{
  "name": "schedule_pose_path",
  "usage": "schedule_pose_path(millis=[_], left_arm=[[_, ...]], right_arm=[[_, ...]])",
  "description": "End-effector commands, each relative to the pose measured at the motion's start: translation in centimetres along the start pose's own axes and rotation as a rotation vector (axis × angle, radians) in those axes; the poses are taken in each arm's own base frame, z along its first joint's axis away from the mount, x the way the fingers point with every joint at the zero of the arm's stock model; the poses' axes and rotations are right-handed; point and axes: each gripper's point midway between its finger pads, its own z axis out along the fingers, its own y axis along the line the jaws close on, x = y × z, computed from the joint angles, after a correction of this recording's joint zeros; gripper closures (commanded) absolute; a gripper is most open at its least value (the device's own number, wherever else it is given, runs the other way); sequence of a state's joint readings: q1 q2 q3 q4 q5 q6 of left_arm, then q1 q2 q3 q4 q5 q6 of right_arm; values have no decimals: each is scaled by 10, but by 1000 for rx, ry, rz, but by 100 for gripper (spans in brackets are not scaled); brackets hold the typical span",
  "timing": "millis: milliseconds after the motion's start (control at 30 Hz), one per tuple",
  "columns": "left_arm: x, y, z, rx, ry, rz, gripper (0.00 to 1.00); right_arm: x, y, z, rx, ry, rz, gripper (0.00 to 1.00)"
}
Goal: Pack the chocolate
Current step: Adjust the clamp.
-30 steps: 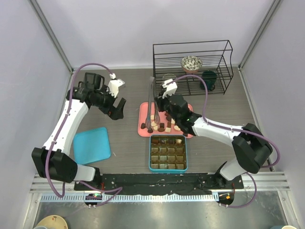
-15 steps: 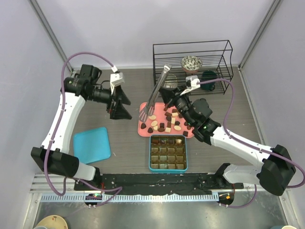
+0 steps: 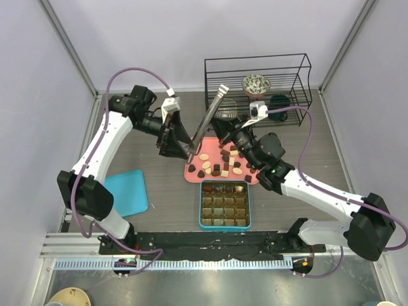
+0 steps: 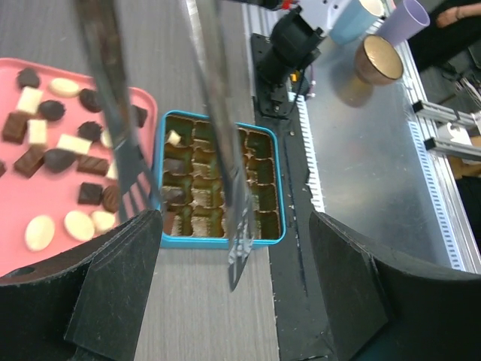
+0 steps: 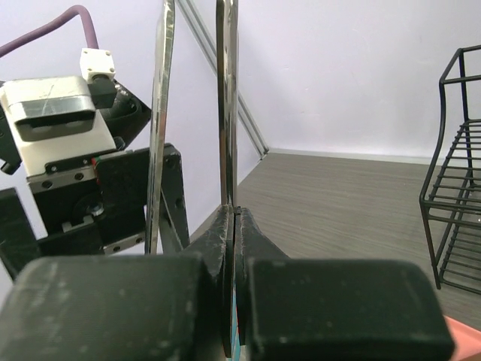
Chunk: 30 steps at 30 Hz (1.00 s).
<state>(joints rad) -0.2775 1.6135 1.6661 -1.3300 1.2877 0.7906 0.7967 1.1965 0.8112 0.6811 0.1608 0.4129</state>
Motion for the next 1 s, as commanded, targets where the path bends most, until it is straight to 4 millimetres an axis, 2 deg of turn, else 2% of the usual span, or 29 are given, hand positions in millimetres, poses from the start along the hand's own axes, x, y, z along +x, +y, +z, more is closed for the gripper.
schedule_pose_path(millis=[0, 233, 433, 467, 500, 567, 633, 700, 767, 800, 833, 900, 933, 967], left_arm=[[8, -72, 2, 107, 66, -254, 16], [20, -80, 11, 125, 131, -269, 30], [19, -78, 11, 113, 144, -258, 71], [19, -78, 10, 111, 146, -258, 84], [19, -77, 10, 108, 148, -255, 91], [18, -78, 10, 103, 151, -252, 97], [17, -80, 8, 101, 148, -239, 97], [15, -83, 8, 99, 143, -229, 98], [12, -87, 6, 97, 136, -216, 98], [12, -89, 6, 95, 139, -216, 98], [11, -90, 5, 92, 136, -212, 98], [10, -95, 3, 87, 132, -199, 98], [9, -98, 2, 85, 130, -192, 98], [8, -101, 1, 83, 126, -182, 98]], right_arm=[[-37, 23, 3, -73, -113, 33, 99], [-42, 26, 3, -87, -130, 29, 99], [-45, 30, -6, -113, -132, 26, 98], [-46, 32, -8, -120, -129, 24, 97], [-46, 33, -11, -124, -122, 27, 96], [-44, 38, -16, -150, -100, 20, 93], [-38, 40, -23, -170, -58, 0, 90], [-24, 42, -31, -202, 3, -24, 77], [-18, 50, -41, -261, 34, -45, 61], [-7, 47, -46, -260, 71, -46, 57], [-8, 49, -51, -276, 77, -46, 53], [5, 55, -63, -335, 142, -62, 42], [6, 57, -67, -351, 152, -60, 37], [2, 61, -71, -362, 147, -53, 25]])
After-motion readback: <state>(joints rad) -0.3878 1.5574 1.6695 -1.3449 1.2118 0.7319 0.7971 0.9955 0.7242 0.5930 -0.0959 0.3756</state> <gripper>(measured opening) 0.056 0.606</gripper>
